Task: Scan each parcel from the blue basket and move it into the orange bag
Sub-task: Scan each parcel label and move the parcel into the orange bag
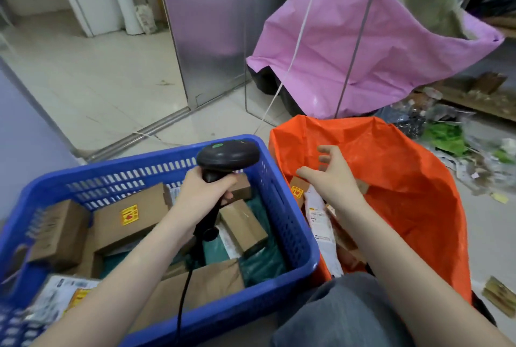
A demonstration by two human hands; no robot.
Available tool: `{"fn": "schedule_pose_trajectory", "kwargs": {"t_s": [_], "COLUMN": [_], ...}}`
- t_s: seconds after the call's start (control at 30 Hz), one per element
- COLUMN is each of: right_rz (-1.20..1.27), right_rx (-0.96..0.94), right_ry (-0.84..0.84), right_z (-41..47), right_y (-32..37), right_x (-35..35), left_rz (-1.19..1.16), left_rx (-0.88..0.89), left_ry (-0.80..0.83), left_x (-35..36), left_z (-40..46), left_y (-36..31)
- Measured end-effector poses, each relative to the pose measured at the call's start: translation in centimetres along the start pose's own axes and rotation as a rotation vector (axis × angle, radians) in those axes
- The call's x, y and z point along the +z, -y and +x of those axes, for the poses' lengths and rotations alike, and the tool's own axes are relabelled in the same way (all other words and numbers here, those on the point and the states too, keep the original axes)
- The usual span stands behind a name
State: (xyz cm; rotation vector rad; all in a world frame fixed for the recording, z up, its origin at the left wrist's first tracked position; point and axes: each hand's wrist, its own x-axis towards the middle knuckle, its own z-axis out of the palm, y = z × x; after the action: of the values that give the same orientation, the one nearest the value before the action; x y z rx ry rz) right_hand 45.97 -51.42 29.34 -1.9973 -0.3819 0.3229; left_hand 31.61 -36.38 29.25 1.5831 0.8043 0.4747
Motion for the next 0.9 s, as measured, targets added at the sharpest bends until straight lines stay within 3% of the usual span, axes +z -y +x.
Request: {"fn": "schedule_pose_trajectory", "kwargs": {"t_s": [0.2,0.47,0.63,0.9], "right_rz": [-0.005,-0.070,-0.111,-0.148], "right_rx": [-0.071,-0.017,0.099,0.290], "right_ry": [0.177,0.410,0.528,0.620], "right_z": [-1.1,-1.0,0.3,2.5], "right_y": [3.5,4.2,1.8,-3.0], "right_x": [6.9,18.7,25.7,34.5], "left_rz": [-0.013,-0.087,-0.189,-0.043], "left_rx": [-0.030,-0.084,-0.181,-0.331], "left_ry": [-0.148,-0.292,-0.348,-0.388], "left_x": [-7.5,-15.7,-19.0,-20.9], "left_z": [0.1,2.2,5.1,9.8], "left_y": [1.1,6.1,11.7,18.7]}}
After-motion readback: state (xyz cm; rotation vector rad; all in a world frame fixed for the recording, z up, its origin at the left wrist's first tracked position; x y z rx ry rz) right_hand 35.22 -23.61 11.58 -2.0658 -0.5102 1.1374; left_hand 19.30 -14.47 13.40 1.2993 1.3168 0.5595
